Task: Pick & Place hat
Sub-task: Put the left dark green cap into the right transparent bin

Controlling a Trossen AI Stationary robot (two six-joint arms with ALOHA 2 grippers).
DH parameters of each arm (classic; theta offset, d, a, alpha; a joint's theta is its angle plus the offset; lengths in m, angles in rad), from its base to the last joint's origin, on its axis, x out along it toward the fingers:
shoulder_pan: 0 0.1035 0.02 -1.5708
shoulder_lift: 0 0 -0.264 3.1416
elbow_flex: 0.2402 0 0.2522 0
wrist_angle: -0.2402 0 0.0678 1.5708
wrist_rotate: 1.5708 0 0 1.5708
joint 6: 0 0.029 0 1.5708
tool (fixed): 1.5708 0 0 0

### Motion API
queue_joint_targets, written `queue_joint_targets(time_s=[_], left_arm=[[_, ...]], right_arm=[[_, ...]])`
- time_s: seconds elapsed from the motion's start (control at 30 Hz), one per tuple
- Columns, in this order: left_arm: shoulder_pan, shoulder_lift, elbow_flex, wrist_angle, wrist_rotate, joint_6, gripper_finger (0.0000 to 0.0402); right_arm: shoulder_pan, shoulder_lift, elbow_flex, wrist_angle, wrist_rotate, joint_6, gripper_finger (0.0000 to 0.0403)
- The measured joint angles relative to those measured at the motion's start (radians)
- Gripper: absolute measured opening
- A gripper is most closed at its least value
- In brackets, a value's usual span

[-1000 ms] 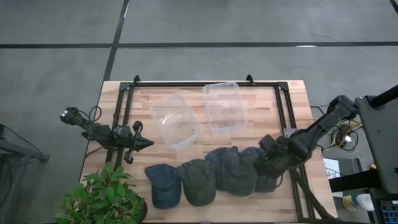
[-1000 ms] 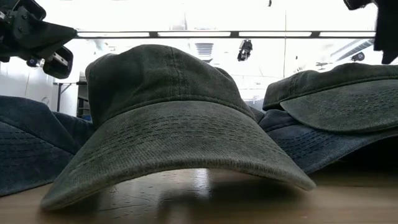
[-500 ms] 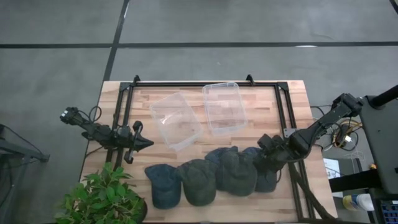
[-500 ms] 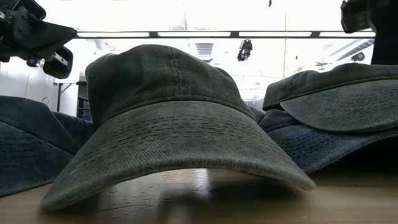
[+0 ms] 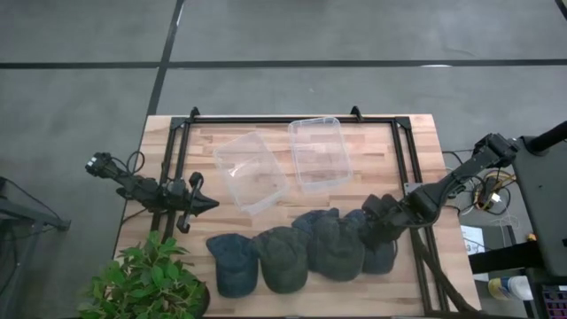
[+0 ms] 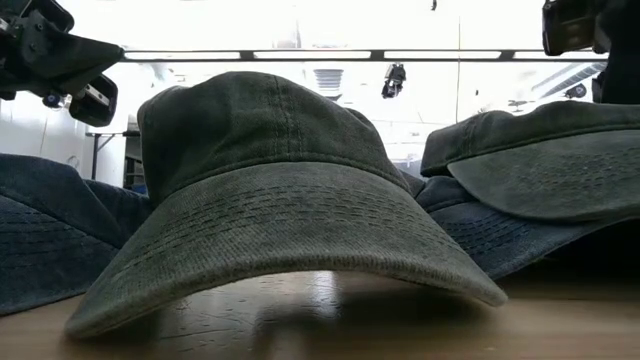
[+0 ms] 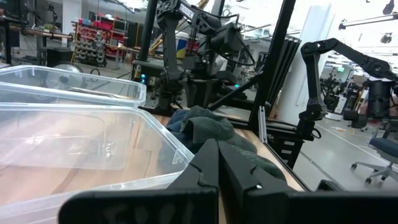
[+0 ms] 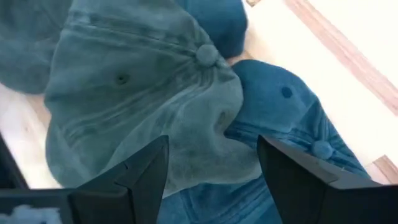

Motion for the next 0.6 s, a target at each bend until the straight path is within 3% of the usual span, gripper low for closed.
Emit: queue_joint_targets(time_s=[0.2, 0.33, 0.5, 0.6], left_arm=[[0.0, 0.0, 0.0, 0.0, 0.0, 0.0, 0.0], [0.0, 0.0, 0.0, 0.0, 0.0, 0.0, 0.0], [0.0, 0.0, 0.0, 0.0, 0.0, 0.0, 0.0], [0.0, 0.0, 0.0, 0.0, 0.0, 0.0, 0.0]], right_arm=[[-0.01, 0.0, 0.0, 0.007, -0.026, -0.019, 0.0204], [-0.01, 0.001, 0.0, 0.022, -0.028, -0.034, 0.0141], [-0.01, 0.001, 0.0, 0.036, -0.028, -0.04, 0.0029], [-0.009, 0.001, 0.0, 0.04, -0.023, -0.045, 0.0012]])
